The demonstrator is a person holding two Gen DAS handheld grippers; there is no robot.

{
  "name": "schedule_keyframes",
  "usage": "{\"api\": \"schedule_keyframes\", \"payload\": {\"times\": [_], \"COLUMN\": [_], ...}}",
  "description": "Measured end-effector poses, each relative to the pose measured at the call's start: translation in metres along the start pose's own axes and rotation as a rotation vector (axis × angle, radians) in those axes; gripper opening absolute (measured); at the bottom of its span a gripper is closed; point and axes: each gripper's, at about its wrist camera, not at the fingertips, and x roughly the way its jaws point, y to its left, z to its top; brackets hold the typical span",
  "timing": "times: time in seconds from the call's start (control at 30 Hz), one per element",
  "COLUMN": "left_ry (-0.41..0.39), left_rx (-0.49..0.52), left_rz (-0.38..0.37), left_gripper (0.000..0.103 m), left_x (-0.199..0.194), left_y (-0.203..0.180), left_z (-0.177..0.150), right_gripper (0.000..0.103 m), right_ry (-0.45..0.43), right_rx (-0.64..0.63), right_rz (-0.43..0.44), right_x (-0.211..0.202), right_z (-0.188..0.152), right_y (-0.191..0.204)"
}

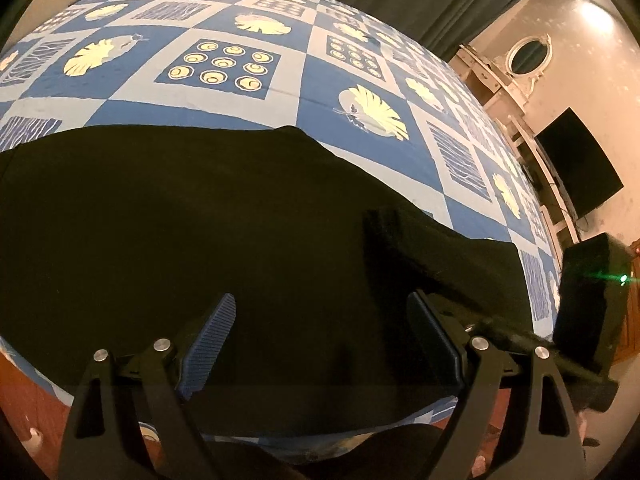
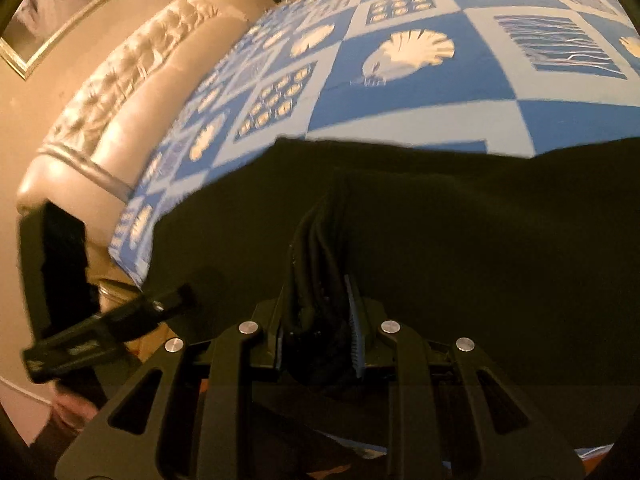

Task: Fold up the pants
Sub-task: 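Grasp the folded black pants edge with the right gripper near the left gripper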

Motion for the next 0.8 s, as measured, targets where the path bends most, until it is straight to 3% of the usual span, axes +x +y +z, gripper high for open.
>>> {"api": "schedule_keyframes", "payload": {"times": [0.2,0.5,0.57,0.7,0.77,0.8], "left_ry": [0.003,0.003,0.007,0.007,0.009,0.009], "left_rx": [-0.010,-0.004,-0.003,-0.001,-0.010,-0.015], "left_rz": [-0.003,-0.006,-0.008,-0.010,-0.012,-0.012], "left_gripper": [0.086,0.086,0.086,0.086,0.086,0.086], "left_x": [0.002,0.002,0.002,0.001,0.001,0.001], "left_y": [0.001,-0.001,-0.001,-0.002,0.000,0.001], "left_z": [0.001,0.000,-0.001,-0.002,-0.002,-0.002], "right_gripper": [0.023,0.025,0.037,0.041,0.060,0.064], "right_ry": [-0.002,0.000,0.008,0.019,-0.010,-0.034], "right_rx": [-0.095,-0.067,-0.047,0.057,0.090,0.100], "right_rz": [-0.091,-0.059,-0.014,0.125,0.183,0.203], "right_x": [0.011,0.026,0.024,0.000,-0.023,-0.039], "right_z": [-0.014,-0.008,-0.008,-0.013,-0.019,-0.021], "right_y": [0.017,0.021,0.019,0.006,-0.004,-0.010]}}
